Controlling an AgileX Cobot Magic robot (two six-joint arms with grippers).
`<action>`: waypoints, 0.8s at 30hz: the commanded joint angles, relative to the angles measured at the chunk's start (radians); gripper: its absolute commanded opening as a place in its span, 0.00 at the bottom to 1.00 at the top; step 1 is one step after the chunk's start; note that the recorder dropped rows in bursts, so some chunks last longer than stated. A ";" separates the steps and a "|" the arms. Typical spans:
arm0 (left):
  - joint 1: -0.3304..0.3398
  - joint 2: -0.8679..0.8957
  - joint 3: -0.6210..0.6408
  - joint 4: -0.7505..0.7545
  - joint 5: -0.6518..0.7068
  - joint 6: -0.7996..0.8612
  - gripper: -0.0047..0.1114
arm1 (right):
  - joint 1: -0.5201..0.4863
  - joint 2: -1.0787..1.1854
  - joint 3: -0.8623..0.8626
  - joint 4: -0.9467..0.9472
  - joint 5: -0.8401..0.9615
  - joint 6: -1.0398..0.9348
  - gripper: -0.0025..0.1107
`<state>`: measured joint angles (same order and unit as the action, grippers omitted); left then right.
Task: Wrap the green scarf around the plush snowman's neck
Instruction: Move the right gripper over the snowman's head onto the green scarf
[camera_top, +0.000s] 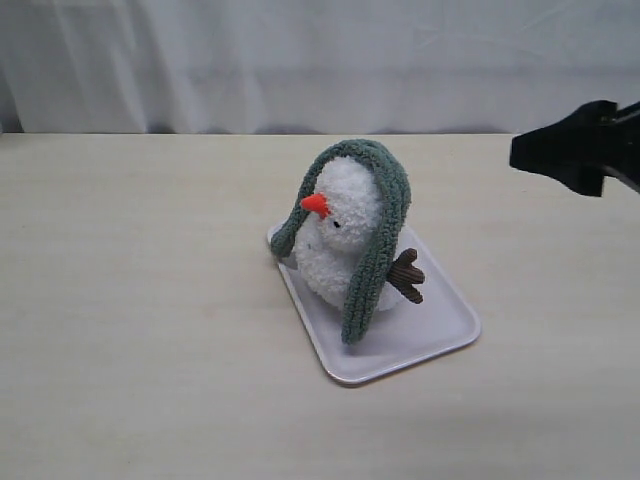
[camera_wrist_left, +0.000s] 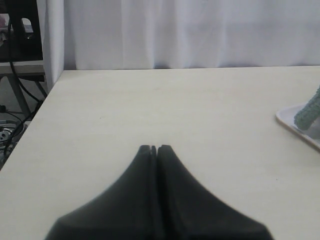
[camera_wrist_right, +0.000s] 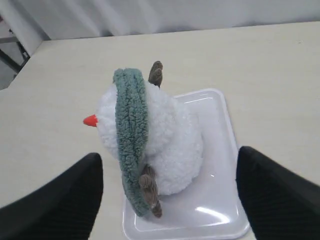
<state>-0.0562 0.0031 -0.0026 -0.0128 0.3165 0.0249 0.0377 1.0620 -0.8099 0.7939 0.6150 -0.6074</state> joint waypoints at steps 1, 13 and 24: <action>0.003 -0.003 0.003 0.000 -0.006 -0.004 0.04 | 0.000 0.161 -0.067 0.114 -0.007 -0.198 0.64; 0.003 -0.003 0.003 0.000 -0.006 -0.004 0.04 | 0.049 0.489 -0.303 0.182 0.220 -0.319 0.59; 0.003 -0.003 0.003 0.000 -0.006 -0.004 0.04 | 0.291 0.489 -0.303 -0.137 -0.118 -0.024 0.59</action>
<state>-0.0562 0.0031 -0.0026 -0.0128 0.3165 0.0249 0.3043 1.5521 -1.1066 0.6939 0.5901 -0.7094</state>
